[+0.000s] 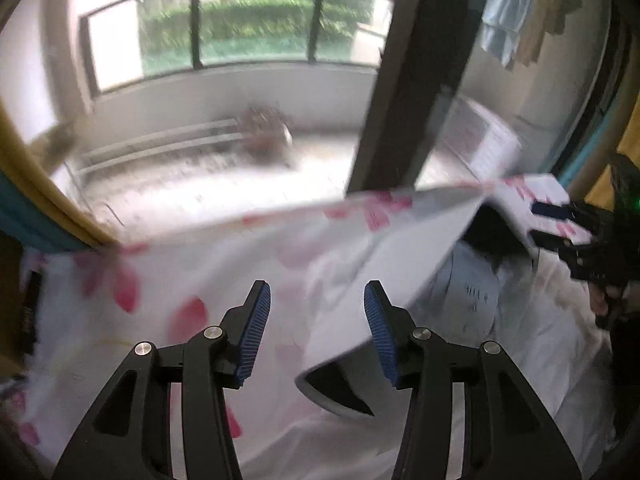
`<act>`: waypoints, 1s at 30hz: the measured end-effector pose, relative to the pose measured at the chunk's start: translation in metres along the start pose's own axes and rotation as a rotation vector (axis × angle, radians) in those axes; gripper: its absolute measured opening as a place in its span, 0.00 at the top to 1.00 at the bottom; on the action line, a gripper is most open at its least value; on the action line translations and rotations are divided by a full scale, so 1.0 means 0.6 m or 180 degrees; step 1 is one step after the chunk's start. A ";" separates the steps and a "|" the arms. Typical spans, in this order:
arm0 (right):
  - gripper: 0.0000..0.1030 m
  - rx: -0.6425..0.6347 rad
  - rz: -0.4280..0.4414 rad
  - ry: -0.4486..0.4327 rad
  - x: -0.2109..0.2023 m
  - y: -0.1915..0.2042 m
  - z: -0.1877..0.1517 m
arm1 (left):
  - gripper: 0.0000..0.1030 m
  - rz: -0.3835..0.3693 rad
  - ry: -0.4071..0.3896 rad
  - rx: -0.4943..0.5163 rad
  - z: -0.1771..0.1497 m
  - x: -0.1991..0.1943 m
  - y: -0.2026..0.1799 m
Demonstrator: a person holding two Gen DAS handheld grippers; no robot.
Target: Fold large clothes
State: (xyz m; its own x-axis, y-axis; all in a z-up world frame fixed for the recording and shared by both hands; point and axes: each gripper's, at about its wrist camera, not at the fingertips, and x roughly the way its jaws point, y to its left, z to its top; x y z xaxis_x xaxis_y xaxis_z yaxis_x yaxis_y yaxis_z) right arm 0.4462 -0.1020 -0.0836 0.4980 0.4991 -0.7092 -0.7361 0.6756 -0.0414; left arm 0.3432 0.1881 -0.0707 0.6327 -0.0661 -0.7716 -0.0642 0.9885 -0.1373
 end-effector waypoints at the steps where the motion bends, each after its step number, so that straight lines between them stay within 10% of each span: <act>1: 0.41 -0.0002 0.0078 0.0067 0.009 0.001 -0.001 | 0.50 -0.0004 0.0078 0.0049 -0.008 0.010 -0.001; 11: 0.43 -0.0006 0.0475 0.0426 0.037 0.010 -0.041 | 0.39 -0.0172 0.0442 0.0325 -0.058 0.034 0.012; 16: 0.76 -0.0085 0.0606 0.0417 0.038 0.021 -0.056 | 0.30 -0.0369 0.0378 0.0230 -0.065 0.037 0.028; 21: 0.81 -0.0229 0.0544 0.0321 0.021 0.027 -0.063 | 0.28 -0.0404 0.0402 0.0342 -0.067 0.039 0.016; 27: 0.80 -0.0412 0.0696 0.0334 0.008 0.026 -0.066 | 0.31 -0.0429 0.0299 0.0826 -0.086 0.035 -0.023; 30: 0.78 -0.0445 0.0913 0.0463 0.012 0.013 -0.060 | 0.50 -0.0517 0.0268 0.0941 -0.086 0.034 -0.034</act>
State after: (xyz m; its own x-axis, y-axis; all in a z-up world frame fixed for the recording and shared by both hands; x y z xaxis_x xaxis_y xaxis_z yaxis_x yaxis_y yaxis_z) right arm 0.4275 -0.1125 -0.1146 0.1985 0.5685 -0.7984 -0.8973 0.4331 0.0853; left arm 0.3176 0.1595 -0.1154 0.5497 -0.2246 -0.8046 0.2662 0.9601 -0.0861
